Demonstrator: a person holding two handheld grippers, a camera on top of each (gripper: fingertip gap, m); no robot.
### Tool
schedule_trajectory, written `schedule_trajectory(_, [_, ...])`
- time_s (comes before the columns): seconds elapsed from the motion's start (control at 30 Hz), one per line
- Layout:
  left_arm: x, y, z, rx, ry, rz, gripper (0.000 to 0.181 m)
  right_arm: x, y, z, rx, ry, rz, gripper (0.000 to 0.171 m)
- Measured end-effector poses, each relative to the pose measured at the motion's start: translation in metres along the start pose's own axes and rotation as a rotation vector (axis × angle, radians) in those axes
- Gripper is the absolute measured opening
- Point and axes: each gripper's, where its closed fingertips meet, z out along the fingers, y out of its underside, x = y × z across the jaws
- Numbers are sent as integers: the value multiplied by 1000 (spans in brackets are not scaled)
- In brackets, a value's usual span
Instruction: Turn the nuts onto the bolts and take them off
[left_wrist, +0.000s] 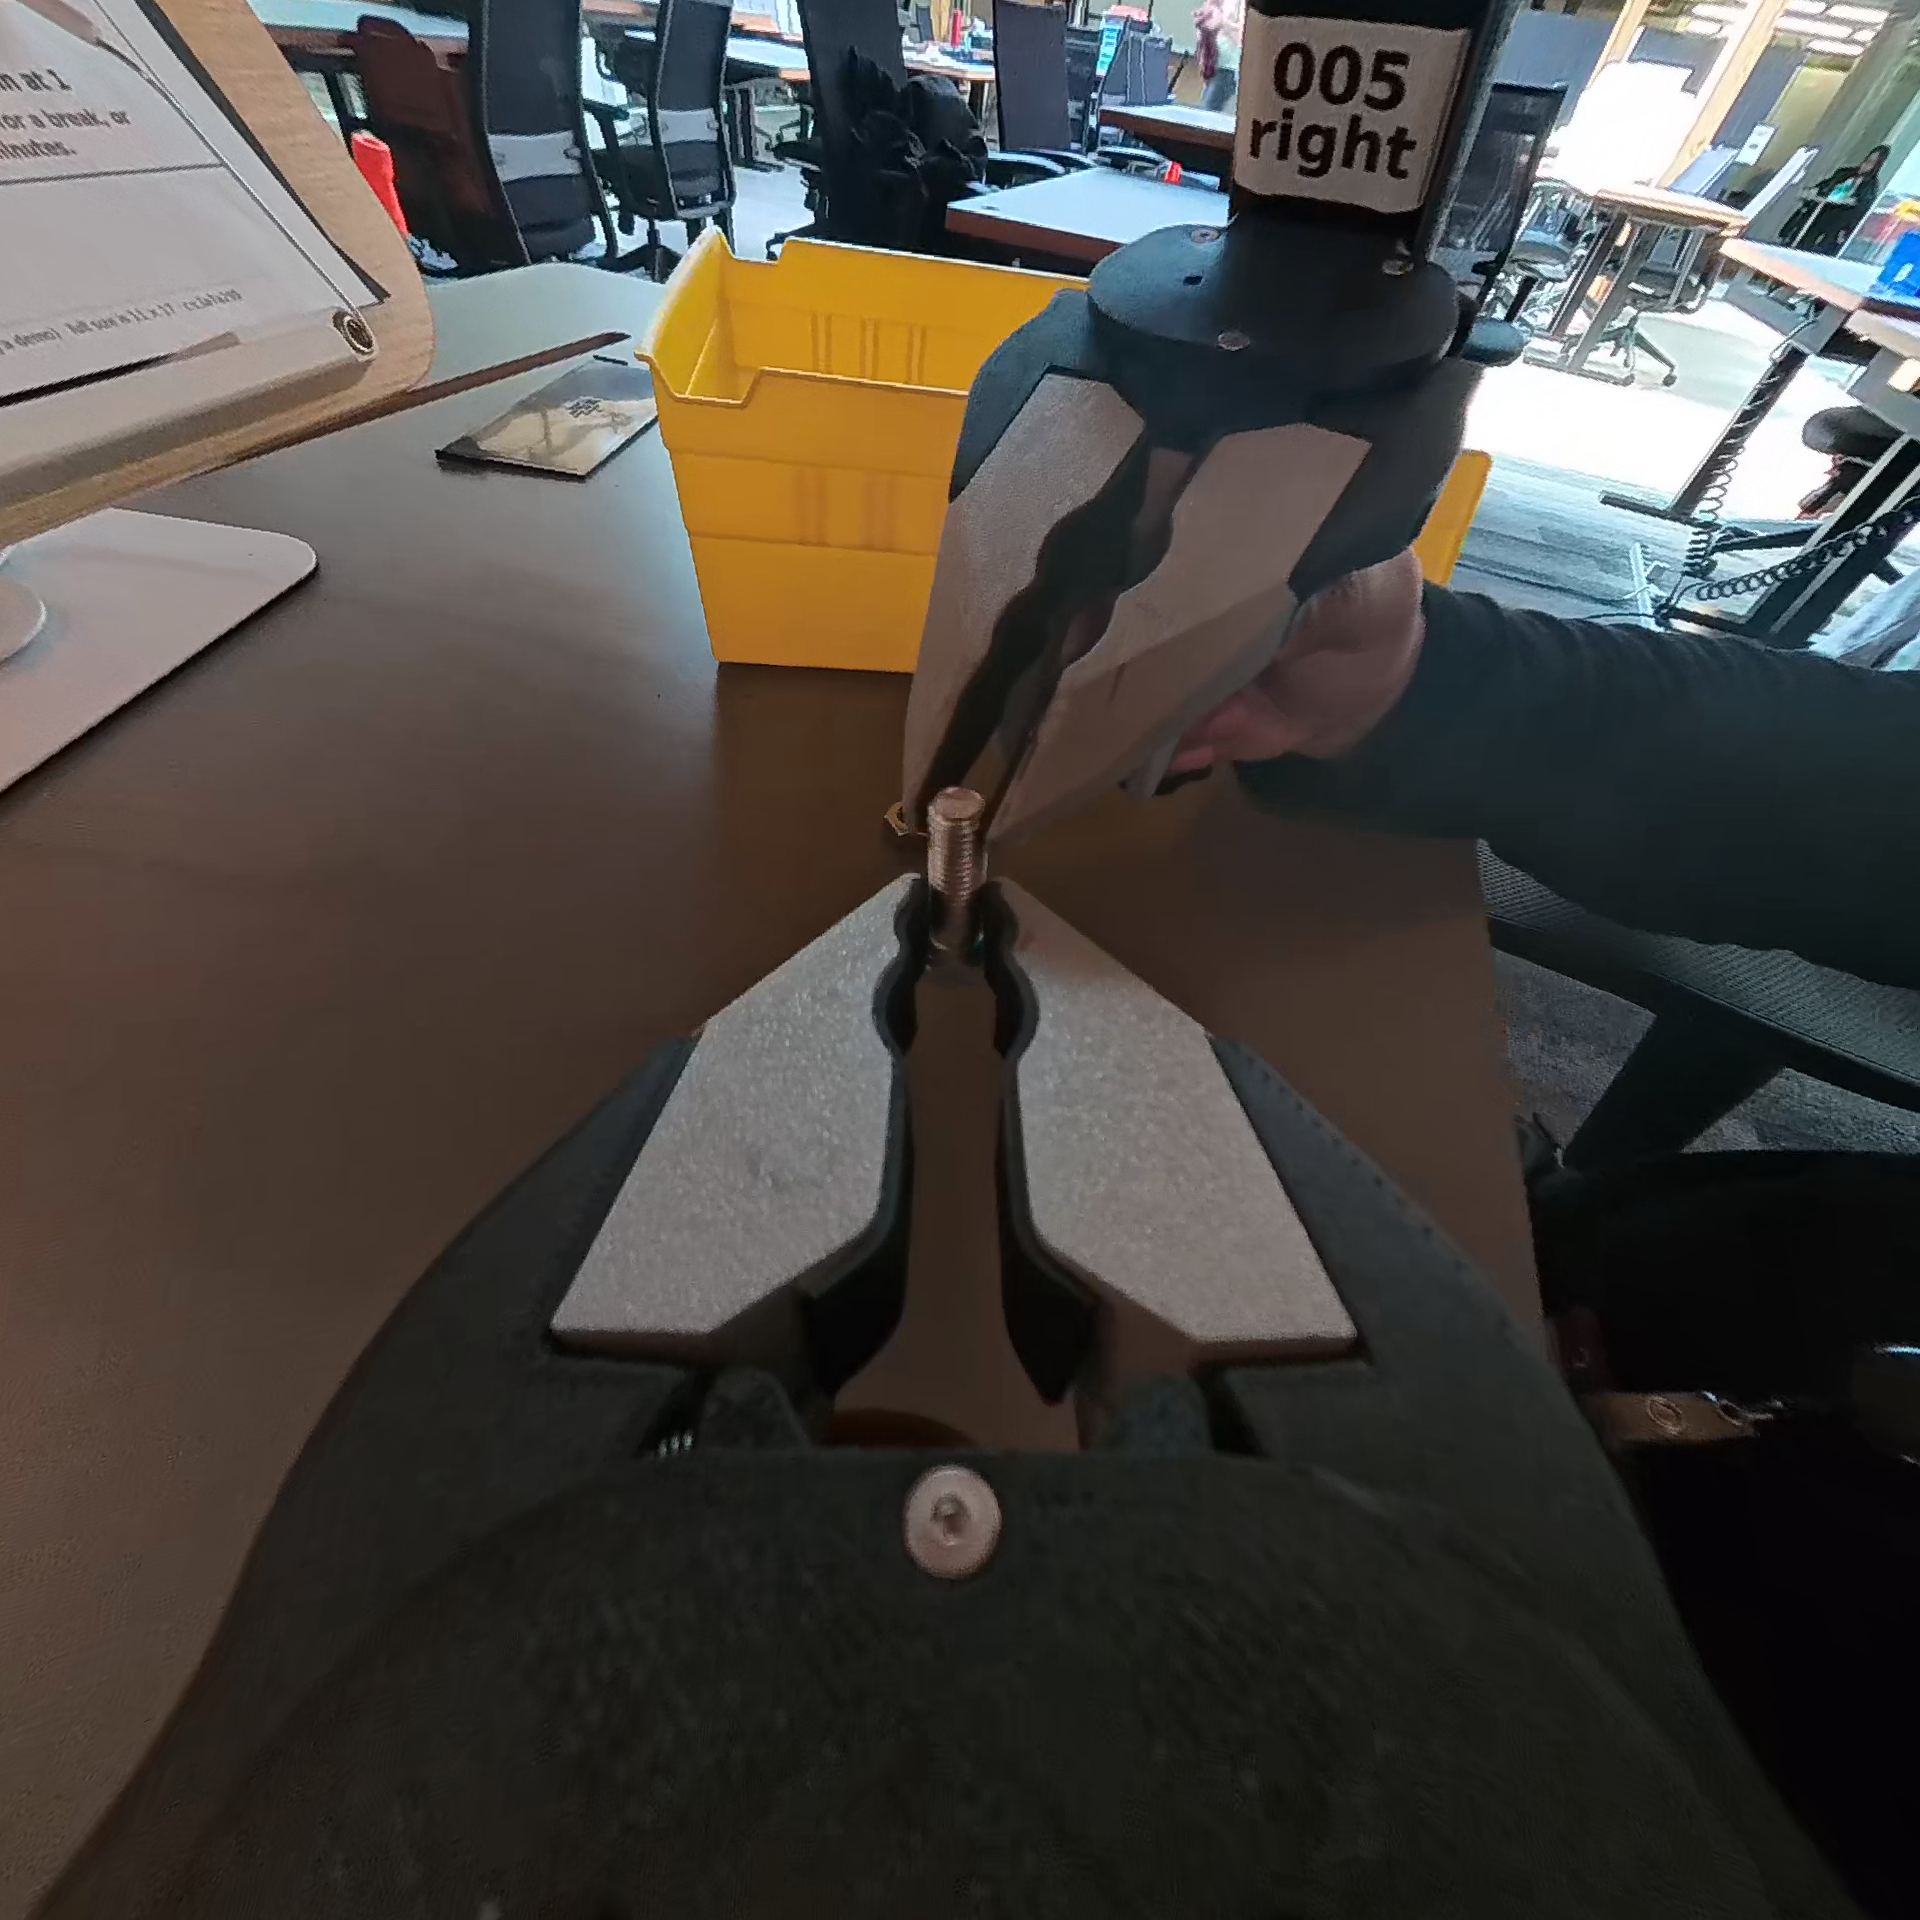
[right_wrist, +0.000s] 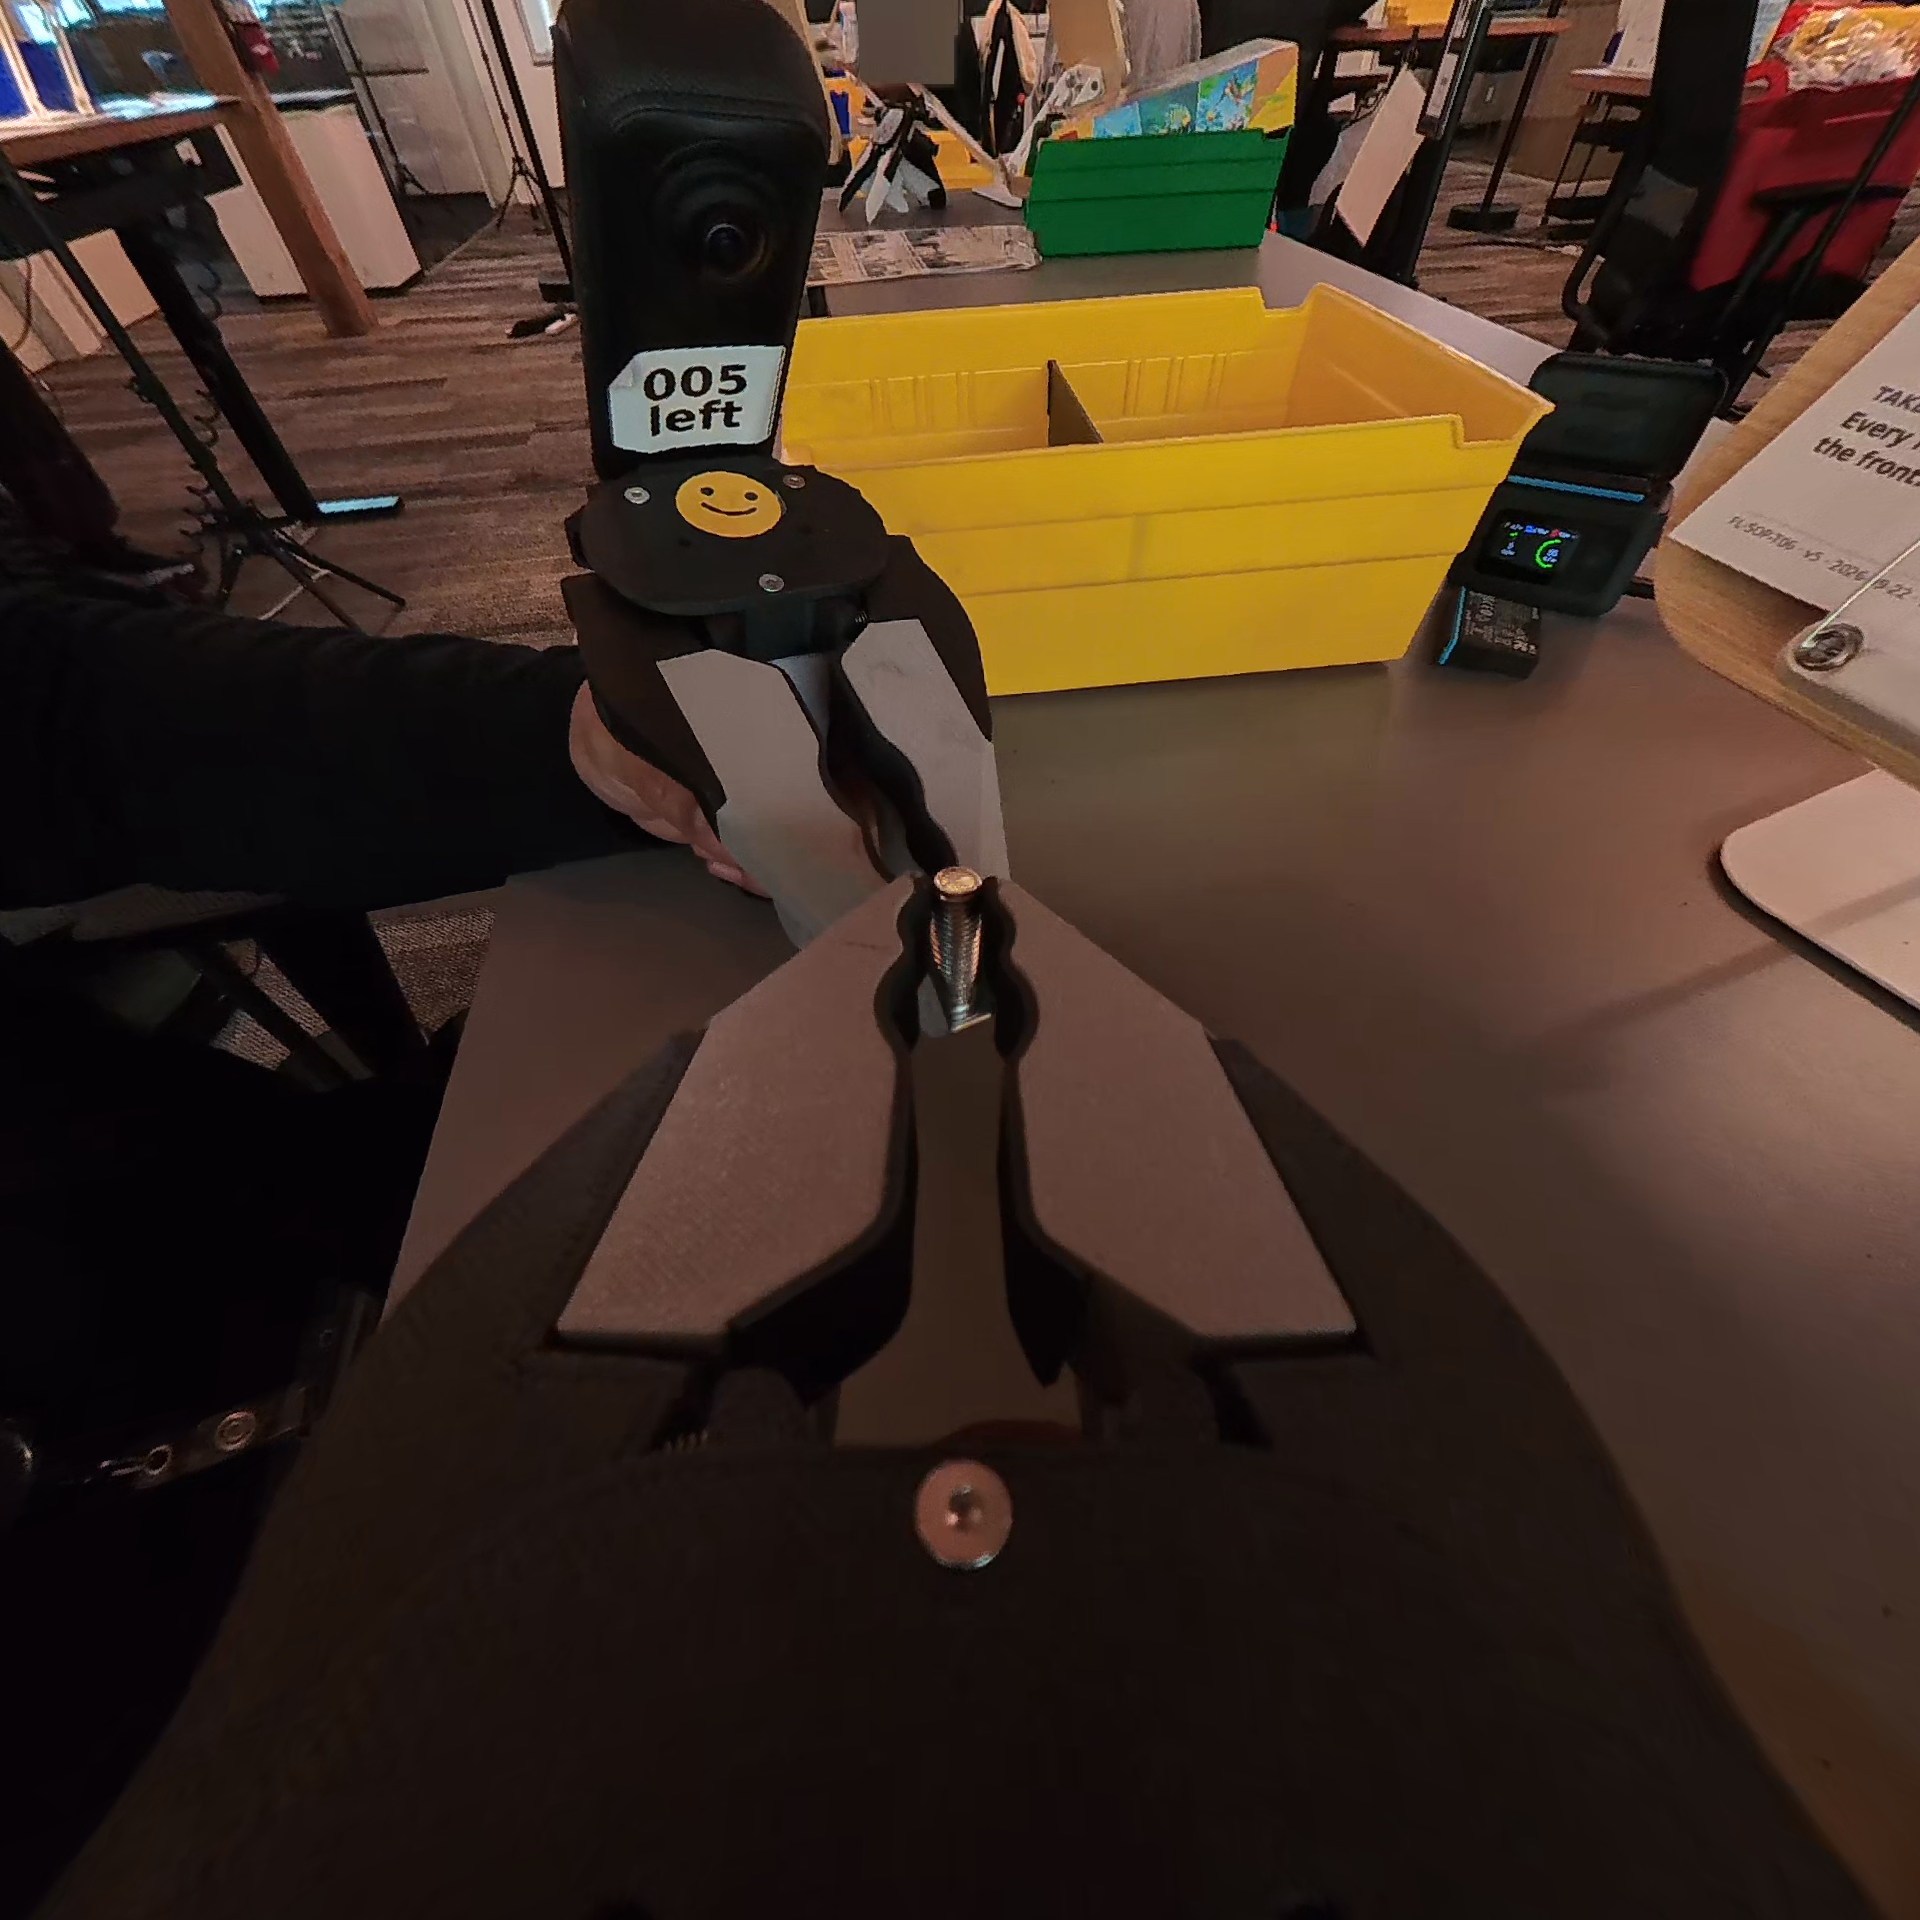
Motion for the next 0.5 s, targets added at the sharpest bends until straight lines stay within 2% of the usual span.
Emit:
schedule_trajectory(0.33, [-6, 0, 1, -5, -47, 17, 8, 4, 1, -1, 10, 12, 4, 8])
schedule_trajectory(0.5, [-18, -7, 0, 32, -82, 55, 8, 27, -2, -20, 32, 123, 3, 13])
